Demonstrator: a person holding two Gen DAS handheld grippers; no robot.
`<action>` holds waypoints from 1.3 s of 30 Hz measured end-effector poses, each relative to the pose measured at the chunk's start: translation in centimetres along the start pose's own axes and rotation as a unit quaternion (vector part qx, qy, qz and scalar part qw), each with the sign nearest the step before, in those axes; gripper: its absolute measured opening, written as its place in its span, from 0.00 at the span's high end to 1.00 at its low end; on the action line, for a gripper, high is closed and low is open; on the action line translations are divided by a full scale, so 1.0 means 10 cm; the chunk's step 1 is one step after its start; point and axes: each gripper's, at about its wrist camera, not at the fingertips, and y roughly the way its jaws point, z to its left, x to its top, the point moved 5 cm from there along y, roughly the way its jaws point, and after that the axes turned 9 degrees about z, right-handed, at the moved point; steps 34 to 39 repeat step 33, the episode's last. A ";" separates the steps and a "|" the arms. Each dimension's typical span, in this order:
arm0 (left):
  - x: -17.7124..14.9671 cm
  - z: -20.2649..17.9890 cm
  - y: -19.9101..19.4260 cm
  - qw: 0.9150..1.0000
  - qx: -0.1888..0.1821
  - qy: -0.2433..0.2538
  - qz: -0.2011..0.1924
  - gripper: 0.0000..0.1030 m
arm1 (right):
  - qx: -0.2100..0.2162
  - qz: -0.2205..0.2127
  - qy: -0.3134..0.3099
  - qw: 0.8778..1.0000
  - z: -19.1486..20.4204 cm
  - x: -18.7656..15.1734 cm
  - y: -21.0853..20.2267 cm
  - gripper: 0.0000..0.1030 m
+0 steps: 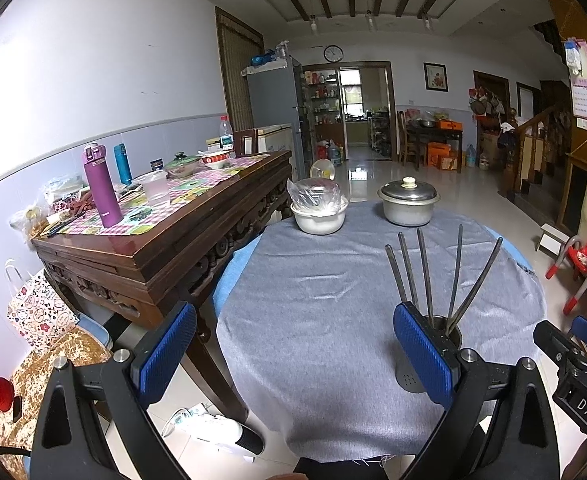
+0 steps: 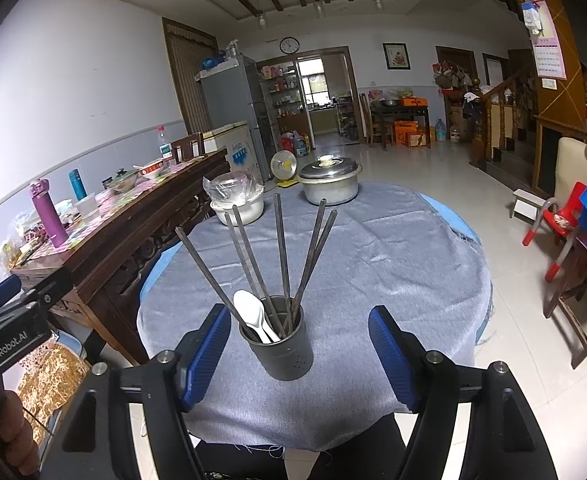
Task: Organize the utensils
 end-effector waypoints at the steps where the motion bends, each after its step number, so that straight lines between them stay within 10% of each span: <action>1: 0.00 0.00 0.00 1.000 -0.001 0.001 0.000 0.04 | 0.000 -0.001 -0.001 1.000 0.00 0.00 0.00 0.27; 39: 0.00 0.04 0.30 0.999 -0.027 -0.014 0.028 0.04 | -0.011 0.034 0.004 0.999 -0.10 0.01 0.22 0.27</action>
